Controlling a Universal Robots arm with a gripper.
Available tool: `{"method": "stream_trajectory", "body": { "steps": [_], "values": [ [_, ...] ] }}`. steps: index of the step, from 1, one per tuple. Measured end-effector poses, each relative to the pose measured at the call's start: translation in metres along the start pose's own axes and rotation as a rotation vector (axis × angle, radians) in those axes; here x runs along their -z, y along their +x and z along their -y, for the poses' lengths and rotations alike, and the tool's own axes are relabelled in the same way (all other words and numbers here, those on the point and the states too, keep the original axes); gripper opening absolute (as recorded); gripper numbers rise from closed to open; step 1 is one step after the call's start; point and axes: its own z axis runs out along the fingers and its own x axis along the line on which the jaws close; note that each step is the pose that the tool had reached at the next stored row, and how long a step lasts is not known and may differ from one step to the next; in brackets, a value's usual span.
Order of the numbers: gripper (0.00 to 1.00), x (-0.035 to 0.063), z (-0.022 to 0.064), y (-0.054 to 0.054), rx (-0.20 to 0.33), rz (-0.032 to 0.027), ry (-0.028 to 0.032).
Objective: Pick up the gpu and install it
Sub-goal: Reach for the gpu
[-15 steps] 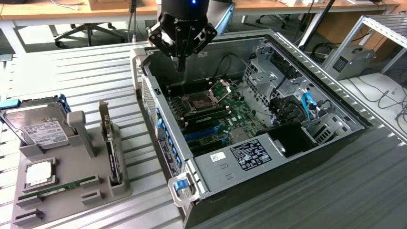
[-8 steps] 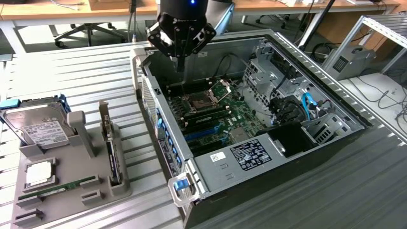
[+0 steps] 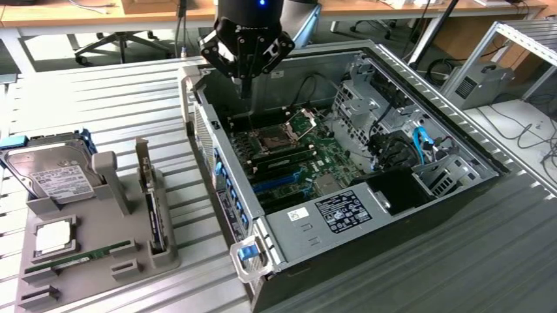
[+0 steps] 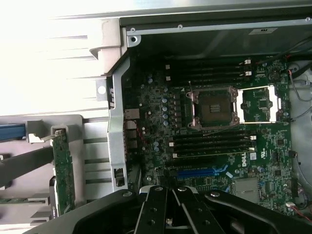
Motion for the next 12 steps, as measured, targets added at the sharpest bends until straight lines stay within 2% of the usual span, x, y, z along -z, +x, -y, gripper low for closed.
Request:
{"method": "stream_trajectory", "body": {
  "steps": [12],
  "values": [
    [0.11,0.0001,0.0002,0.0024,0.000,-0.0001,0.0000]
  ]
}}
